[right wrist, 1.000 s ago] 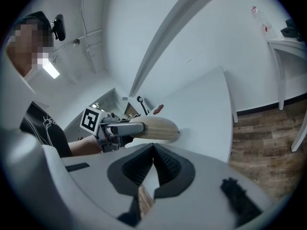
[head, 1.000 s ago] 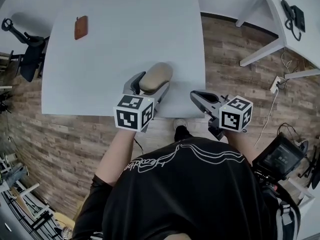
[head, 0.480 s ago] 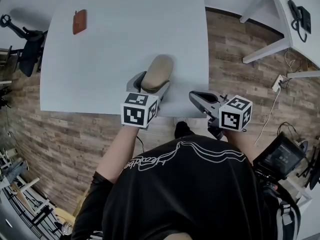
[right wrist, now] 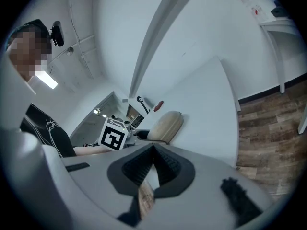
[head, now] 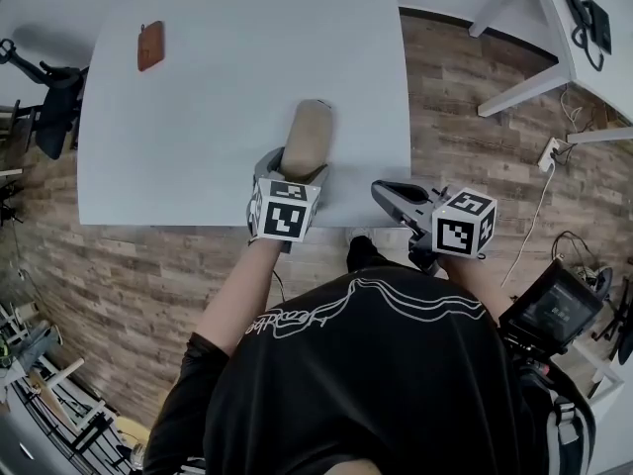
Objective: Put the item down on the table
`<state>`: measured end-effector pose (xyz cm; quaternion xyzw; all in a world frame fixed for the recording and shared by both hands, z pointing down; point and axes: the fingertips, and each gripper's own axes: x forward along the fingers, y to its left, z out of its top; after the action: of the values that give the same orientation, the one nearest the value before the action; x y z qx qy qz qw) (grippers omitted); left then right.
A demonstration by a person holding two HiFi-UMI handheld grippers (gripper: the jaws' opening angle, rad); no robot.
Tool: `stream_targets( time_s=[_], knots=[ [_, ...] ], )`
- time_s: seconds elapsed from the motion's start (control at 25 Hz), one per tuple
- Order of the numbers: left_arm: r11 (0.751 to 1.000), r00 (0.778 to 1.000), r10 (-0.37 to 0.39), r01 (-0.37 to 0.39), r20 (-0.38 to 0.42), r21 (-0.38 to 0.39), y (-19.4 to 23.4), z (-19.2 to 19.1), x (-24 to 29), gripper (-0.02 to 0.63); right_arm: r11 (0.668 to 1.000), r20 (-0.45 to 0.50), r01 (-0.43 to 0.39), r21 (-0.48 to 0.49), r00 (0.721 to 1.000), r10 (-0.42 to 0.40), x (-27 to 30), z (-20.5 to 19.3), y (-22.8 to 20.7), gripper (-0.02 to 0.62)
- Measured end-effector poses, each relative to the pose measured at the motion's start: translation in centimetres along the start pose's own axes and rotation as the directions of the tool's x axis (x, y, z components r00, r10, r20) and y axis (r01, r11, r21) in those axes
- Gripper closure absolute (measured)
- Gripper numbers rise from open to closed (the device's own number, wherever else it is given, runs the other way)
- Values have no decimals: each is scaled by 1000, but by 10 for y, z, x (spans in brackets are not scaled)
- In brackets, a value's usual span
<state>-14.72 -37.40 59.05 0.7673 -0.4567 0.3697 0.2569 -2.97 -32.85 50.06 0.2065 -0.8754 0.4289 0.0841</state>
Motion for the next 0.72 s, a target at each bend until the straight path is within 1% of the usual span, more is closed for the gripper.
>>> stream_targets(
  time_s=[0.08, 0.2, 0.24, 0.4, 0.52, 0.6, 0.64, 0.68, 0.72],
  knots=[
    [1000, 1000, 6, -6, 15, 4, 1, -3, -8, 227, 1000, -2, 3, -3, 1000, -3, 0, -9, 13, 588],
    [999, 998, 45, -45, 37, 9, 7, -13, -29, 227, 1000, -1, 3, -19, 1000, -3, -2, -25, 44, 588],
    [998, 998, 56, -56, 39, 4, 9, -15, -31, 204, 1000, -4, 2, -24, 1000, -2, -4, -29, 49, 588],
    [998, 997, 55, -53, 53, -36, 10, -14, -26, 184, 999, -9, -3, -34, 1000, 3, -12, -37, 47, 588],
    [998, 996, 55, -52, 74, -48, 2, -16, -40, 184, 999, 5, 0, -48, 1000, 0, -21, -43, 53, 588],
    [996, 996, 43, -37, 74, -85, -8, -22, -53, 189, 998, 7, 10, -60, 1000, -10, -28, -49, 56, 588],
    [993, 997, 25, -18, 68, -114, -15, -29, -61, 192, 998, 7, 14, -65, 1000, -14, -30, -54, 60, 588],
    [989, 998, -3, 12, 64, -146, -23, -38, -72, 197, 997, 7, 16, -73, 1000, -16, -31, -60, 67, 588],
    [983, 997, -39, 51, 69, -175, -31, -49, -87, 222, 996, 8, 18, -84, 1000, -17, -31, -68, 79, 588]
  ],
)
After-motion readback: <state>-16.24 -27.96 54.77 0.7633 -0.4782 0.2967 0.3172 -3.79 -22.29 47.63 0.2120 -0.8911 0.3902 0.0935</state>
